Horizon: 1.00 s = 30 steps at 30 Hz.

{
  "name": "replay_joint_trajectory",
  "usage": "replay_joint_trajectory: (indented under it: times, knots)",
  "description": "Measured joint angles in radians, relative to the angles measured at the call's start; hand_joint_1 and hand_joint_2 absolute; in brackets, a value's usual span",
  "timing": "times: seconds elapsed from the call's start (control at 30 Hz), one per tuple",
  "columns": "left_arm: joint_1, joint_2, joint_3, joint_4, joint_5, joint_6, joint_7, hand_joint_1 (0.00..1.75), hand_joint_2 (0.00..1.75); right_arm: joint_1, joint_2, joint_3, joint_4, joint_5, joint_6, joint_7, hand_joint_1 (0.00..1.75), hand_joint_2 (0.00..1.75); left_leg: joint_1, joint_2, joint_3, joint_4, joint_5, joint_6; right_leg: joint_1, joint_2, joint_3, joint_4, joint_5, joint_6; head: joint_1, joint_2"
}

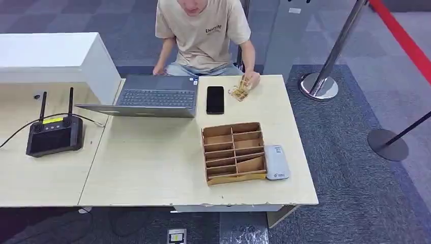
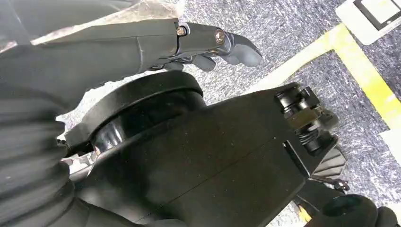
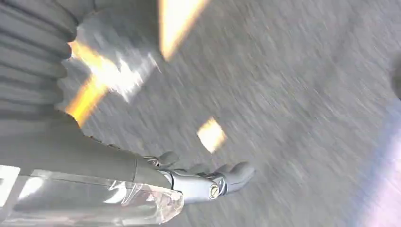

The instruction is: Pass the card to the sensor for recognition and then transmit it.

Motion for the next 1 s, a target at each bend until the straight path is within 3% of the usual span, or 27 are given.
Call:
replay_joint_trajectory:
  times: [0.1,0.27,0.37,0.43,0.63,0.73,0.87,1.0]
  knots:
    - [-0.002,0.0,0.002,0.0,-0.005,-0.001,0.009,0.0,1.75,0.103,0.046,-0.073,-0.304,0.209,-0.105,0.01,0.0,0.0,0.0,0.0,0.0,0.0,0.0,0.0,0.001,0.0,0.0,0.0,0.0,0.0,-0.001,0.0]
    - [-0.001,0.0,0.002,0.0,-0.009,0.006,0.011,0.0,1.75,0.209,0.112,-0.111,-0.859,0.479,-0.147,0.133,0.0,0.0,0.001,0.0,0.002,0.0,0.001,0.0,0.001,0.0,0.0,0.001,0.0,0.0,-0.002,0.0]
    - [0.0,0.0,0.002,0.0,-0.014,0.014,0.005,0.0,1.75,0.233,0.131,-0.112,-1.09,0.703,-0.163,0.156,0.0,0.0,0.001,0.001,0.002,0.0,0.001,0.0,0.001,0.0,0.0,0.001,0.0,0.0,0.0,0.0]
    - [0.004,0.0,0.002,0.0,-0.02,0.02,-0.006,0.0,1.75,0.233,0.148,-0.112,-1.232,0.881,-0.164,0.206,0.0,0.0,0.001,0.002,0.003,0.0,0.002,-0.001,0.001,0.001,0.0,0.001,0.0,-0.001,-0.001,0.0]
    - [0.008,0.0,0.002,0.0,-0.026,0.031,-0.029,0.0,1.75,0.237,0.174,-0.107,-1.535,1.051,-0.166,0.28,0.0,0.0,0.0,0.003,0.002,0.0,0.001,0.0,0.0,0.002,0.0,0.002,0.0,-0.001,-0.001,0.0]
    - [0.01,0.0,0.002,0.0,-0.03,0.04,-0.039,0.0,1.75,0.197,0.126,-0.045,-1.663,1.255,-0.163,0.432,0.0,0.0,0.0,0.003,0.001,0.0,0.001,0.0,0.0,0.002,-0.001,0.002,0.0,-0.001,0.0,0.0]
    - [0.011,0.0,0.001,0.0,-0.048,0.04,-0.039,0.0,1.75,0.093,0.075,0.062,-1.769,1.385,-0.163,0.519,0.0,0.0,0.0,0.002,0.002,0.0,0.002,0.0,0.0,0.002,0.0,0.001,0.001,0.001,0.0,0.0]
    - [0.01,0.0,-0.004,0.0,-0.068,0.035,-0.039,0.0,1.75,-0.06,-0.005,0.192,-1.802,1.492,-0.137,0.669,0.0,0.0,0.0,0.004,0.002,0.0,0.002,0.0,0.0,0.003,0.0,0.002,0.003,0.0,0.0,0.0]
